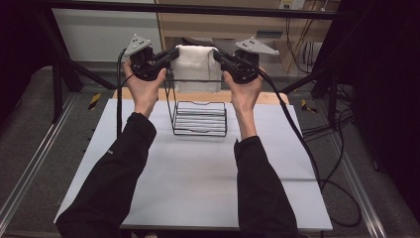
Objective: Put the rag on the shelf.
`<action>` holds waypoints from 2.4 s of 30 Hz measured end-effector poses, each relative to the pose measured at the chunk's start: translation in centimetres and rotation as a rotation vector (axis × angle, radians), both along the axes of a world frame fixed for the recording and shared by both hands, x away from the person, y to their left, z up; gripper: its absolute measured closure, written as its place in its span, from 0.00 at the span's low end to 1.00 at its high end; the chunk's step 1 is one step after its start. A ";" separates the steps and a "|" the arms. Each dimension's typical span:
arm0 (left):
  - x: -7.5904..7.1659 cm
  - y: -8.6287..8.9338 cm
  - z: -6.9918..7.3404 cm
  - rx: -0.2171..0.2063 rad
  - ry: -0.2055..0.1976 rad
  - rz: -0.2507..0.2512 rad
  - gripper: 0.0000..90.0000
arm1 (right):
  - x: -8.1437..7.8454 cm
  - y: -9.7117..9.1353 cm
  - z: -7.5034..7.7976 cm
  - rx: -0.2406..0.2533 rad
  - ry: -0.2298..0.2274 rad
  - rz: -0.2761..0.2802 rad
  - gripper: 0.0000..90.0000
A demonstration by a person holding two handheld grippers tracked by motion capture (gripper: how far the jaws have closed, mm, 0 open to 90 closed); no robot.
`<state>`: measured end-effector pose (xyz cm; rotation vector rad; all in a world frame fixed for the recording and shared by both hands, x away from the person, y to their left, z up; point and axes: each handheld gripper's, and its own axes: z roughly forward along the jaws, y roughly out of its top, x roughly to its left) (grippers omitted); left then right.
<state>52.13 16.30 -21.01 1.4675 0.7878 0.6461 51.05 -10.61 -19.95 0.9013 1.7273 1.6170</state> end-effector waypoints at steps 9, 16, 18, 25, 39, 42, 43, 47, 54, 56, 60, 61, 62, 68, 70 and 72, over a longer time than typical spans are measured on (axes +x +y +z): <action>-0.7 0.3 -1.1 0.016 0.015 -0.016 0.93 | -0.4 0.0 -1.1 -0.017 0.020 0.008 0.94; -1.3 0.4 -1.3 0.027 0.012 -0.027 0.93 | -0.9 -0.1 -1.4 -0.036 0.013 0.022 0.94; -1.5 0.4 -1.3 0.030 0.010 -0.030 0.93 | -1.2 -0.1 -1.3 -0.040 0.011 0.026 0.94; -2.2 0.6 -1.5 0.033 0.007 -0.046 0.93 | -2.0 -0.2 -1.4 -0.060 0.006 0.038 0.94; -4.2 0.8 -1.9 0.082 0.061 -0.079 0.90 | -3.9 -0.7 -2.2 -0.120 0.057 0.077 0.94; -4.6 1.0 -2.1 0.099 0.073 -0.083 0.90 | -4.2 -0.6 -2.3 -0.141 0.060 0.083 0.94; -4.7 1.1 -2.2 0.107 0.071 -0.081 0.90 | -4.3 -0.5 -2.3 -0.150 0.058 0.084 0.94; -5.1 1.2 -2.7 0.121 0.090 -0.099 0.89 | -4.6 -0.4 -2.6 -0.172 0.063 0.089 0.93; -5.2 1.0 -3.5 0.152 0.107 -0.110 0.89 | -4.7 -0.5 -3.5 -0.168 0.075 0.101 0.93; -5.3 1.0 -3.5 0.156 0.110 -0.112 0.88 | -4.7 -0.6 -3.6 -0.168 0.072 0.104 0.94; -5.6 1.5 -2.7 0.167 0.118 -0.112 0.86 | -4.8 -0.6 -3.6 -0.172 0.065 0.106 0.94; -5.8 1.6 -2.4 0.163 0.121 -0.108 0.85 | -4.8 -0.6 -3.7 -0.172 0.066 0.108 0.94; -5.8 1.8 -2.1 0.162 0.122 -0.104 0.85 | -4.8 -0.6 -3.7 -0.174 0.063 0.107 0.94; -5.8 2.1 0.1 0.155 0.133 -0.064 0.92 | -4.9 -0.5 -3.9 -0.182 0.064 0.107 0.93; -5.4 1.9 0.6 0.158 0.145 -0.060 0.95 | -4.9 -0.5 -3.9 -0.182 0.065 0.107 0.93; -4.8 1.4 0.7 0.166 0.160 -0.063 0.98 | -4.9 -0.5 -3.9 -0.183 0.065 0.108 0.93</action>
